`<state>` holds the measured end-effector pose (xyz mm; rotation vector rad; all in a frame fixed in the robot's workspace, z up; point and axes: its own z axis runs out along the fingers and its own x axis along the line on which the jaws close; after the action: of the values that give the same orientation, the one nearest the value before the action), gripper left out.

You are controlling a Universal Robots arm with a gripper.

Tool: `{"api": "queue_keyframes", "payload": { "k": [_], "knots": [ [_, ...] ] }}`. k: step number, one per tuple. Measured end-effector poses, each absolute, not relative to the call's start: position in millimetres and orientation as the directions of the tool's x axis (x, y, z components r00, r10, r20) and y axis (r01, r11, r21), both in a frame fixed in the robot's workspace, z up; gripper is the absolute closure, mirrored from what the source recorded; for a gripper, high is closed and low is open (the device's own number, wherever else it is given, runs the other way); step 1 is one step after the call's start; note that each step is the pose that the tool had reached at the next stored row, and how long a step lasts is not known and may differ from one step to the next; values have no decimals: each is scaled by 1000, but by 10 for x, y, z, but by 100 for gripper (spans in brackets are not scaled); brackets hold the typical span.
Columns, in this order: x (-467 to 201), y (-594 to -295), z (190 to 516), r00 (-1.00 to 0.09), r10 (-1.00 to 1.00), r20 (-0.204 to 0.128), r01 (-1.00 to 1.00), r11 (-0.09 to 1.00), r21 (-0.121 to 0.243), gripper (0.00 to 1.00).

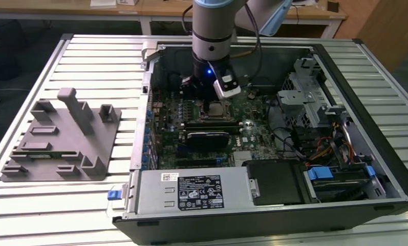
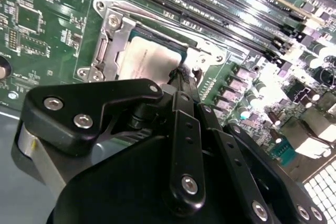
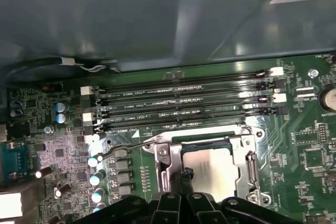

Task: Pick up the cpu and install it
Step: 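Close the cpu cover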

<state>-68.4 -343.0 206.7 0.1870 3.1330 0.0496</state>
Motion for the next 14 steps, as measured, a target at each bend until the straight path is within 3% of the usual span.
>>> {"api": "queue_keyframes", "payload": {
  "k": [14],
  "knots": [
    [-755, -3430, 1995, -994, 105, 0, 105, 994, 37, 89]
  ]
}}
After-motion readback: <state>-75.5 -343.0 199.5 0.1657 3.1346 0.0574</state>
